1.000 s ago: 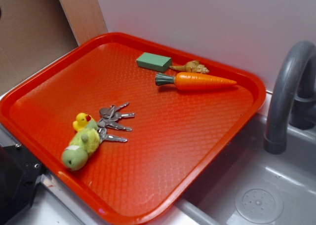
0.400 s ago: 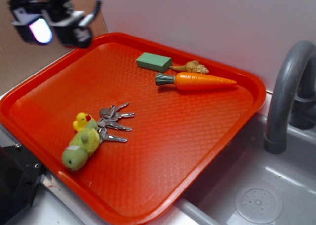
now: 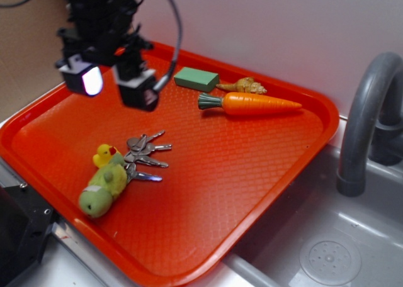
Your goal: Grab the silver keys.
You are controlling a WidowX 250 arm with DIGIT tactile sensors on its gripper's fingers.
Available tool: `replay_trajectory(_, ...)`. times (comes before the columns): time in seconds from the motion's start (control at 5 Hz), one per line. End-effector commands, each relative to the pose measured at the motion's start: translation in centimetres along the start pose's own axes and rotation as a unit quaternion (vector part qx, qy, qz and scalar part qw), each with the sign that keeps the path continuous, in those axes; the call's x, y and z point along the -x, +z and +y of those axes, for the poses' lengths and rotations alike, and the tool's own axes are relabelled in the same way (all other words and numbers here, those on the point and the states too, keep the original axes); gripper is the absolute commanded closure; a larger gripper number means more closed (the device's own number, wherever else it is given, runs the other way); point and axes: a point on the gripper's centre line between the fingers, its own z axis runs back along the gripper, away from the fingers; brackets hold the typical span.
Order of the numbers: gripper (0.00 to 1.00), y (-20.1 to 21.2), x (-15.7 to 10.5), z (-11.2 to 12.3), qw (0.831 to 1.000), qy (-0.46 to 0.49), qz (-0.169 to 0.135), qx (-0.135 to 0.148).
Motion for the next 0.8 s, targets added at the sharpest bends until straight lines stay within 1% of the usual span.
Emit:
replay_trajectory(0.0, 0.0, -3.5, -1.4, -0.8, 0.996, 0.072, -0.042, -0.013)
replay_trajectory(0.2, 0.0, -4.8, -1.1, -2.1, 0.996, 0.08, -0.027, -0.005)
replay_trajectory(0.4, 0.0, -6.1, 0.0, -2.9, 0.997, 0.072, -0.007, -0.02)
replay_trajectory(0.6, 0.02, -7.4, -0.1, -1.8, 0.995, 0.087, -0.006, -0.045)
